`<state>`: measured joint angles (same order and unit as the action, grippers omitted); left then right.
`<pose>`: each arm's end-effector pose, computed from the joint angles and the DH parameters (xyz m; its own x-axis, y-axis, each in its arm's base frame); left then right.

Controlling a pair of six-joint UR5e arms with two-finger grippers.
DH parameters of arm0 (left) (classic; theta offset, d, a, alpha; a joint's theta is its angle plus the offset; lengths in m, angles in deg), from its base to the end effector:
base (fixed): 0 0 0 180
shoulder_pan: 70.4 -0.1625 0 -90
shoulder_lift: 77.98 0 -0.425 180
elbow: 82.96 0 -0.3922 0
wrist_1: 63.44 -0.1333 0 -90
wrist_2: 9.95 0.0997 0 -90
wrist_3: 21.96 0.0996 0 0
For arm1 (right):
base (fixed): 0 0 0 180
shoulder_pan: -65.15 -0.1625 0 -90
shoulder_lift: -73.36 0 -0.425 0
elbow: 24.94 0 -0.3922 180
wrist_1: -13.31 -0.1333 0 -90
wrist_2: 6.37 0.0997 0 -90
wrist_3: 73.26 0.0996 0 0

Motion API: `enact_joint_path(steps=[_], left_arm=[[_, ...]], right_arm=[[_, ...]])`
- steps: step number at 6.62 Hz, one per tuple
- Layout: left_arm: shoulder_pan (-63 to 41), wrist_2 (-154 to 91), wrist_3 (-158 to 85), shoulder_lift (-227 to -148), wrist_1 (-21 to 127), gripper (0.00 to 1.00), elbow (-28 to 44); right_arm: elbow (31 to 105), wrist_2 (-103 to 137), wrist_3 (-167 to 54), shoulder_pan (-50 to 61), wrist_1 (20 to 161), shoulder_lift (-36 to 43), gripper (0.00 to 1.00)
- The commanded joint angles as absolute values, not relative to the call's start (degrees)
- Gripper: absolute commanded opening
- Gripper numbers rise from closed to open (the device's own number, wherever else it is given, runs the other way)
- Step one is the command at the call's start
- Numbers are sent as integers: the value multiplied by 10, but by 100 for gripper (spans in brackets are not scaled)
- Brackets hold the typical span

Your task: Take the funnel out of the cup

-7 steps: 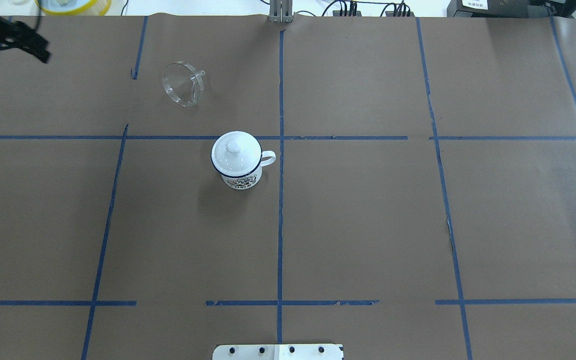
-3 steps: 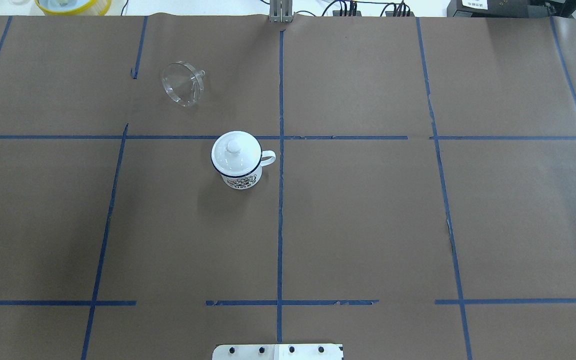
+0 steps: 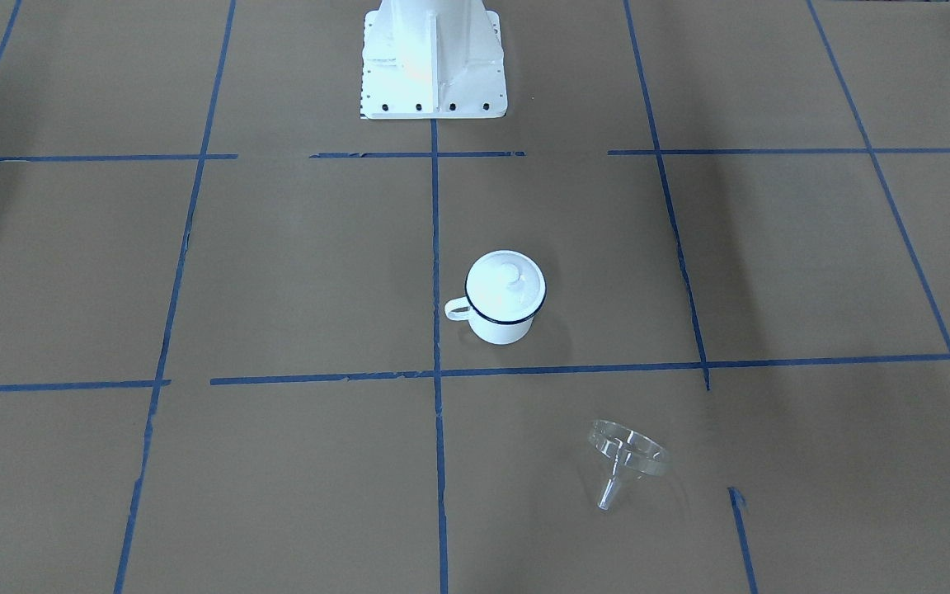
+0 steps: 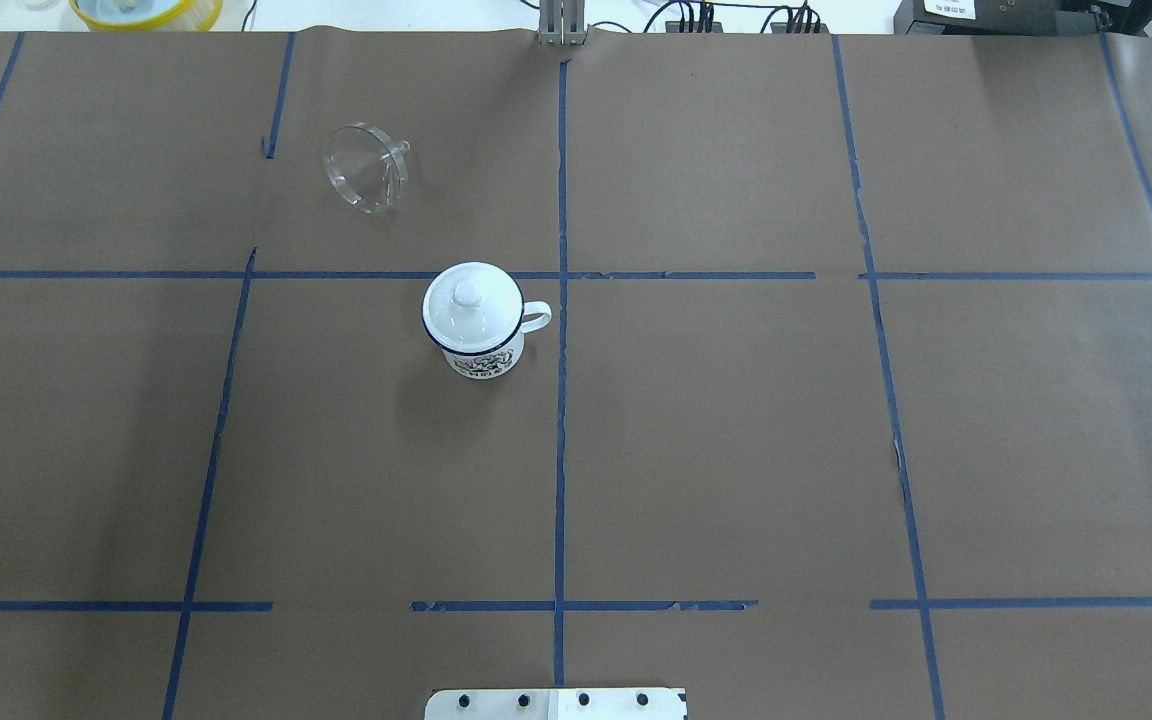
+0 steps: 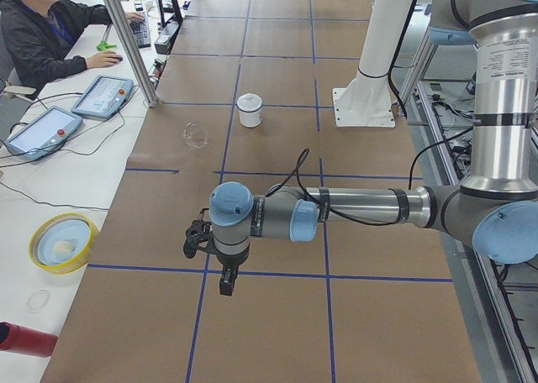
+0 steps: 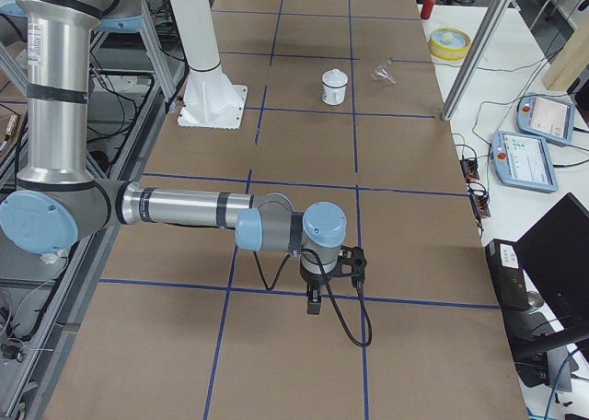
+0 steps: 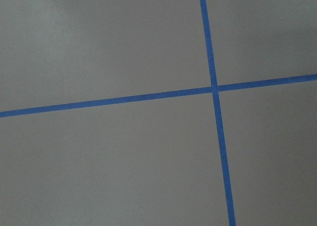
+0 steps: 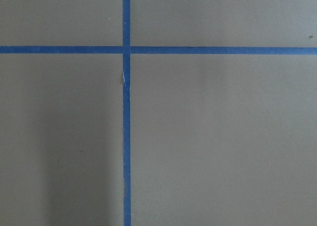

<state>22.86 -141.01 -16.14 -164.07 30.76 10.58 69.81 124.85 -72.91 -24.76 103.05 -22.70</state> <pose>-0.0944 -0.4631 0.6573 0.7572 0.1019 -0.6452 -0.0201 0.9909 0.1329 0.0670 -0.4456 0.6708 0.7522 0.0170 0.6587 -0.0030 0.9997 -0.0223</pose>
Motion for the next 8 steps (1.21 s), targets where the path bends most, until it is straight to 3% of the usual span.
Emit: enact_joint_path(steps=[1,8], left_arm=[[229,-1409,-167,-1633,305,100,103],[228,-1410,-164,-1632,311,100,105]], right_arm=[[698,1248,-729,-248,1030,-227,100],[698,1248,-729,-248,1030,-227,100]])
